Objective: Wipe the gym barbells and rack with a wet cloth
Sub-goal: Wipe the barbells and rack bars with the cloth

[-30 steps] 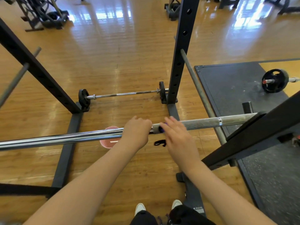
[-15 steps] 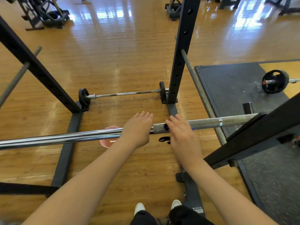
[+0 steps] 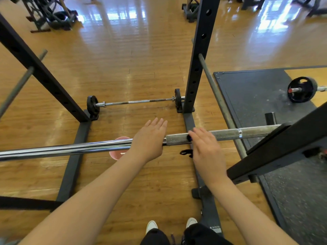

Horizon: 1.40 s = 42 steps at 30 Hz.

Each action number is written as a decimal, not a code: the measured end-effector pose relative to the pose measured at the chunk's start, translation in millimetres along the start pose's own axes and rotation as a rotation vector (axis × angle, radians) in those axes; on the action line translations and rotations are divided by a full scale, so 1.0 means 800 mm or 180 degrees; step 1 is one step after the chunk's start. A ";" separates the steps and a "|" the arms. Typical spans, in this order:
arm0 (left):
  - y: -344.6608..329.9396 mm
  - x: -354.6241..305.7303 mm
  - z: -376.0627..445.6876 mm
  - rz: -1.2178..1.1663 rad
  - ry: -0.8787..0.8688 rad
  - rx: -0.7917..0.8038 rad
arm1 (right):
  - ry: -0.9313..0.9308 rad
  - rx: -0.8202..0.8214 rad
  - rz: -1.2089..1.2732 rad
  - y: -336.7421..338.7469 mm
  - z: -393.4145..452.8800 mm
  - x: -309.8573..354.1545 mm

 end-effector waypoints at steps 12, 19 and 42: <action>0.004 -0.012 -0.012 0.0414 -0.0072 -0.0460 | 0.0362 0.0065 0.0041 -0.021 0.008 0.029; 0.002 -0.005 0.001 0.0003 -0.0065 0.0111 | -0.0256 -0.0510 -0.0038 -0.010 -0.009 0.001; 0.021 -0.009 -0.009 -0.0254 0.0167 0.0172 | 0.0423 -0.0416 0.0013 -0.002 -0.020 -0.040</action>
Point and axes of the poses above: each hand's wrist, its own z-axis towards the middle knuckle, its own y-axis out of the back of the hand, x = y × z, the point moved 5 cm from there along z, towards the middle knuckle, and after that the axes turned 8 degrees about y, right-handed, at the moved point
